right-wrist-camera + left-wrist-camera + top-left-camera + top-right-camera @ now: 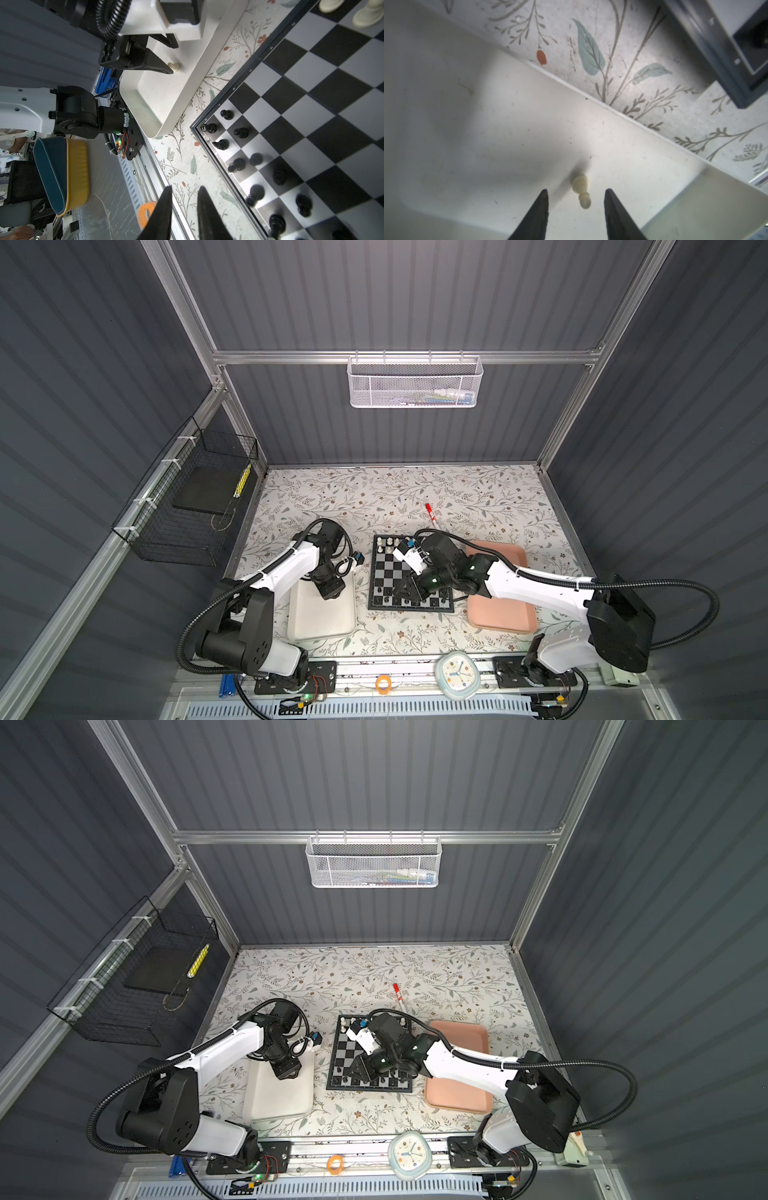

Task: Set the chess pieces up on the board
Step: 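Lower the left gripper toward the last white pawn in the tray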

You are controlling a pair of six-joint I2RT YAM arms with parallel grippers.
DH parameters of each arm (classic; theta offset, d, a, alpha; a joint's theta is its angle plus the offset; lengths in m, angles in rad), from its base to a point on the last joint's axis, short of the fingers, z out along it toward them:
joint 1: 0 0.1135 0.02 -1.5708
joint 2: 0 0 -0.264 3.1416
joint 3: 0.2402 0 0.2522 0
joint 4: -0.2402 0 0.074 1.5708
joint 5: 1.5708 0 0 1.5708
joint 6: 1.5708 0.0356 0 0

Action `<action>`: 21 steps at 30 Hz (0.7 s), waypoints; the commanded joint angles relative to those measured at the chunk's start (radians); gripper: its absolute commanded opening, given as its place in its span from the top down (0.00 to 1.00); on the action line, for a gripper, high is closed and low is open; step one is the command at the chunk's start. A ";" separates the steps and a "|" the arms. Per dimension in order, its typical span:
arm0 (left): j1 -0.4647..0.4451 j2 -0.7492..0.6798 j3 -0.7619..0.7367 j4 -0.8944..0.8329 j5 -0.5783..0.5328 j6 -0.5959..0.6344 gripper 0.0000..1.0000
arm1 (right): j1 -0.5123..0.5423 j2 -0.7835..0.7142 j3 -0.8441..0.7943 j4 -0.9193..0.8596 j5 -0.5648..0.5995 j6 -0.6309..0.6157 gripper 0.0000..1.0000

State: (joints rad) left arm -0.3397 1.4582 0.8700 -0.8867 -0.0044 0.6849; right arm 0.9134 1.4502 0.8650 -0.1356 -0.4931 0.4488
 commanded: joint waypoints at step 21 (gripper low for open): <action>-0.048 -0.024 -0.057 0.017 -0.044 -0.044 0.60 | 0.004 -0.004 0.002 0.004 0.005 -0.009 0.76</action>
State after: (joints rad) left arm -0.3790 1.4570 0.8227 -0.8715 -0.0353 0.6567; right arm 0.9134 1.4502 0.8650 -0.1345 -0.4927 0.4450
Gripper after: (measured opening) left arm 0.407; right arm 0.240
